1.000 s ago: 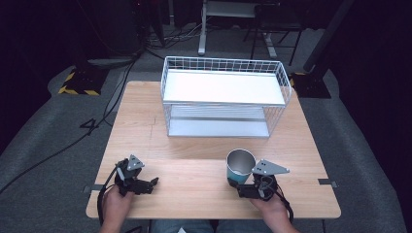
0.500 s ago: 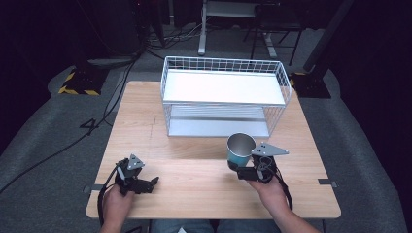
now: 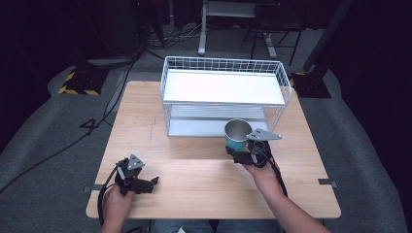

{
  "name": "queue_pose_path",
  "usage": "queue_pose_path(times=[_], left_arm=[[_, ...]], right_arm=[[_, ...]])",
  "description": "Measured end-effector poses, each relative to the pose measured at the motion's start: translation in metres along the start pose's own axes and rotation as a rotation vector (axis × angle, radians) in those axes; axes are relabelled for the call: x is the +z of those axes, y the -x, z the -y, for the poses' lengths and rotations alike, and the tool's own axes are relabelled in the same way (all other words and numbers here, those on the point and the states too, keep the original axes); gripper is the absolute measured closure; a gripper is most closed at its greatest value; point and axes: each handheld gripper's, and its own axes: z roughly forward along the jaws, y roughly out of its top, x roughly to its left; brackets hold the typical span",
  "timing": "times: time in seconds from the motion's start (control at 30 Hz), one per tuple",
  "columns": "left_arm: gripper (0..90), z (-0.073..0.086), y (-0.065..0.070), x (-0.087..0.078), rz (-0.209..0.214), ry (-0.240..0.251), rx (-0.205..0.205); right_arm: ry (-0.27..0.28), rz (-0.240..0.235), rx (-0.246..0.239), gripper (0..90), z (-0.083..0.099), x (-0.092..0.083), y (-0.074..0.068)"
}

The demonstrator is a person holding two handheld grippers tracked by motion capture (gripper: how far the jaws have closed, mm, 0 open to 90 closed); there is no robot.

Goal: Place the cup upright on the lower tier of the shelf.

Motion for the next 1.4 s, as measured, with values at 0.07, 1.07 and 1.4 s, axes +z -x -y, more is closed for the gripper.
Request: queue_pose_path(times=[0.07,1.07,1.4], left_arm=[[0.0,0.0,0.0,0.0,0.0,0.0,0.0],[0.0,0.001,0.001,-0.001,-0.008,0.002,-0.007],[0.0,0.003,0.002,-0.003,-0.014,-0.003,-0.013]], right_arm=[[0.004,0.007,-0.005,22.4,-0.002,0.003,0.001],[0.049,0.076,0.035,22.4,-0.021,0.064,0.022],[0.062,0.078,0.049,22.4,-0.027,0.085,0.028]])
